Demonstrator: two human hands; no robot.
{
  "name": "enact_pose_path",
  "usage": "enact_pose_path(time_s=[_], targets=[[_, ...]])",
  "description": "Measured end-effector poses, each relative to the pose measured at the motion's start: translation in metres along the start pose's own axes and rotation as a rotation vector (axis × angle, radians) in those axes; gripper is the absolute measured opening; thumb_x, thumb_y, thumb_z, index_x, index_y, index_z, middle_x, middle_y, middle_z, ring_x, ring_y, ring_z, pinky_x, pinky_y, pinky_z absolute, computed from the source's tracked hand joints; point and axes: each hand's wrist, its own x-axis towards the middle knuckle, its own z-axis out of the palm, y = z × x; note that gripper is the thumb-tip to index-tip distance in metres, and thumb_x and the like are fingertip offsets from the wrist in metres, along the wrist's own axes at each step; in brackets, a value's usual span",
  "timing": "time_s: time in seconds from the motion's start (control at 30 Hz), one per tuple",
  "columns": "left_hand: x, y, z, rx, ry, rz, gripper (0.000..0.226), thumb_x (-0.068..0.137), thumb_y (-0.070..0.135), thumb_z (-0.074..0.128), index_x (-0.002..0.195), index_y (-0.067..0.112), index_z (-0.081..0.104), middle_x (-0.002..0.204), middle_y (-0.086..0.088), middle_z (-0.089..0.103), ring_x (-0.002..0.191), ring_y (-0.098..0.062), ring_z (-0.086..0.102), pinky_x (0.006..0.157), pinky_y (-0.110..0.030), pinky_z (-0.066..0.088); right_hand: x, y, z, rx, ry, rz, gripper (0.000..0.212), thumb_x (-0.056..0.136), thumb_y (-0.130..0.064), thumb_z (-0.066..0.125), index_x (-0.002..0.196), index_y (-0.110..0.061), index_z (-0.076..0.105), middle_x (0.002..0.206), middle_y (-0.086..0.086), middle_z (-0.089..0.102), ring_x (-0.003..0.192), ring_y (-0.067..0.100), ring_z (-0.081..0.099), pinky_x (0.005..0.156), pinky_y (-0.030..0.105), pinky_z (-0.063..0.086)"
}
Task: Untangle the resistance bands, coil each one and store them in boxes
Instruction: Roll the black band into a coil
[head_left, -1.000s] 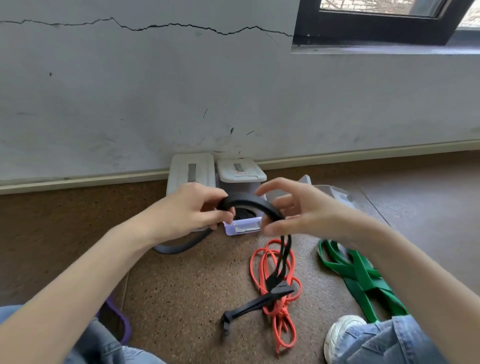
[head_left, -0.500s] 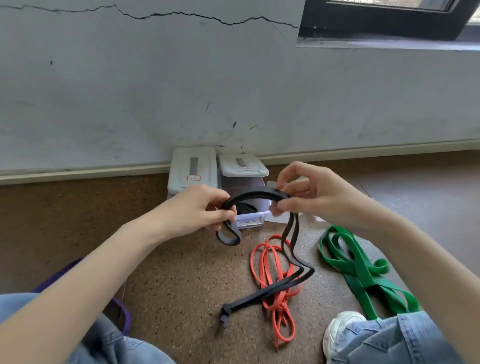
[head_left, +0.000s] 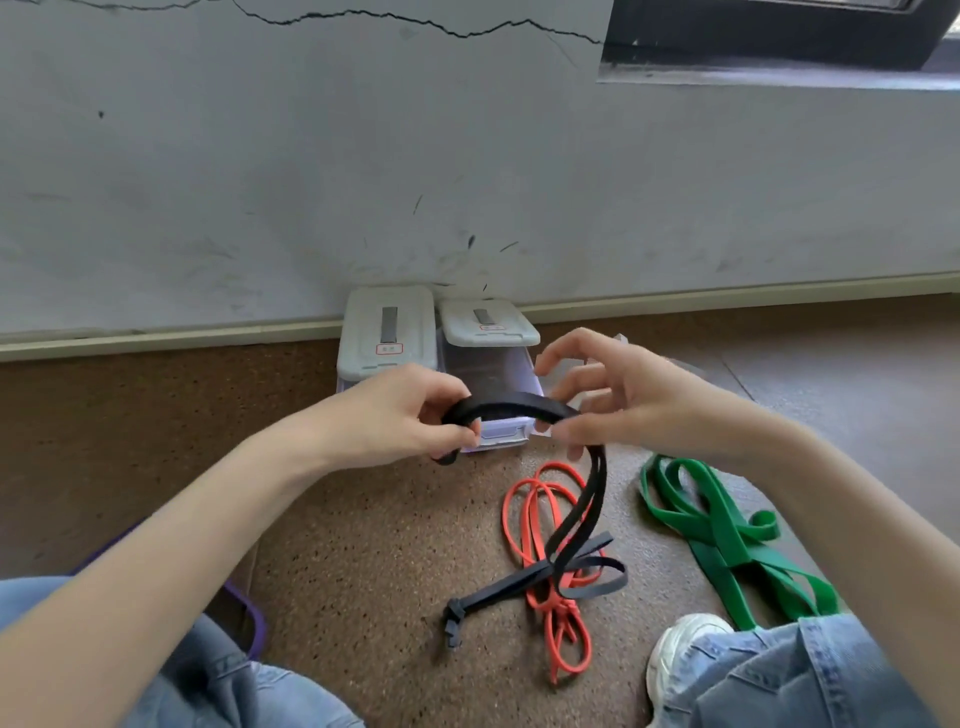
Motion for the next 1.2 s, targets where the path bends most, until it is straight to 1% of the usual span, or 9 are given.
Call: enact_pose_path(time_s=[0.07,0.17,0.33,0.5,0.6,0.8,0.9,1.07,1.2], targets=[[-0.002,0.006,0.0,-0.068,-0.063,0.035,0.006,0.086,0.015,0.063,0.09,0.012,0.067,0.084,-0.005,0.069,0.063,0.002,0.059,0.06,-0.012,0.046,-0.001,-0.001,0.006,0.008,-0.06,-0.012,0.049,0.077,-0.007,0.072,0.113,-0.028,0.048,0.092,0.004,0.068,0.081,0.021,0.069,0.078,0.037,0.057],[-0.001,0.01,0.01,-0.048,-0.104,0.055,0.014,0.086,0.015,0.064,0.099,0.013,0.068,0.085,-0.002,0.069,0.069,0.0,0.06,0.064,-0.016,0.048,0.005,-0.002,0.022,-0.138,0.001,-0.123,0.039,0.08,-0.009,0.069,0.108,-0.031,0.051,0.079,-0.001,0.066,0.075,0.018,0.064,0.076,0.036,0.054],[0.001,0.006,0.01,-0.012,0.056,0.035,0.009,0.085,0.022,0.065,0.092,0.028,0.068,0.062,0.018,0.06,0.058,0.002,0.053,0.058,-0.01,0.04,0.008,0.0,0.022,-0.256,0.11,-0.177,0.016,0.088,-0.01,0.059,0.098,-0.022,0.06,0.062,-0.011,0.052,0.053,0.003,0.041,0.053,0.015,0.032],[-0.003,0.009,0.005,-0.411,-0.054,-0.036,0.015,0.083,0.024,0.064,0.093,0.016,0.073,0.077,0.004,0.069,0.06,-0.001,0.056,0.061,-0.014,0.048,0.005,-0.004,0.024,-0.425,0.152,-0.317,0.024,0.082,-0.009,0.066,0.103,-0.018,0.059,0.069,-0.015,0.055,0.061,-0.003,0.052,0.057,0.011,0.04],[-0.005,0.009,0.006,-0.526,-0.131,-0.091,0.022,0.076,0.03,0.066,0.092,0.018,0.074,0.076,0.005,0.066,0.063,-0.001,0.055,0.064,-0.015,0.049,0.004,-0.005,0.025,-0.497,0.259,-0.405,0.017,0.079,-0.01,0.071,0.094,-0.017,0.066,0.067,-0.019,0.056,0.063,-0.003,0.055,0.057,0.014,0.044],[-0.008,0.003,-0.005,-0.409,-0.01,-0.13,0.027,0.067,0.042,0.069,0.092,0.031,0.075,0.095,-0.005,0.071,0.087,-0.014,0.063,0.073,-0.018,0.05,0.002,-0.002,0.022,-0.547,0.278,-0.399,0.016,0.078,-0.016,0.072,0.092,-0.021,0.072,0.069,-0.012,0.066,0.065,0.003,0.059,0.058,0.017,0.047],[-0.009,0.006,-0.002,-0.414,-0.057,-0.091,0.026,0.067,0.037,0.071,0.09,0.026,0.075,0.089,0.002,0.074,0.079,-0.004,0.065,0.067,-0.013,0.048,0.002,-0.003,0.023,-0.547,0.29,-0.4,0.012,0.077,-0.019,0.074,0.088,-0.021,0.072,0.069,-0.015,0.064,0.065,0.001,0.059,0.059,0.017,0.048],[-0.004,0.01,0.008,-0.55,-0.126,-0.167,0.019,0.066,0.034,0.075,0.084,0.028,0.075,0.092,0.0,0.074,0.087,-0.007,0.069,0.065,-0.013,0.05,0.002,-0.003,0.027,-0.604,0.376,-0.451,0.014,0.078,-0.018,0.072,0.091,-0.014,0.072,0.081,-0.008,0.062,0.067,0.0,0.053,0.06,0.021,0.048],[-0.001,0.01,0.01,-0.687,-0.064,-0.2,0.021,0.06,0.031,0.077,0.079,0.023,0.077,0.085,-0.003,0.075,0.076,-0.007,0.068,0.062,-0.015,0.052,0.002,-0.002,0.032,-0.603,0.417,-0.449,0.014,0.083,-0.014,0.067,0.094,-0.007,0.066,0.089,0.0,0.062,0.076,0.017,0.061,0.066,0.035,0.054]])
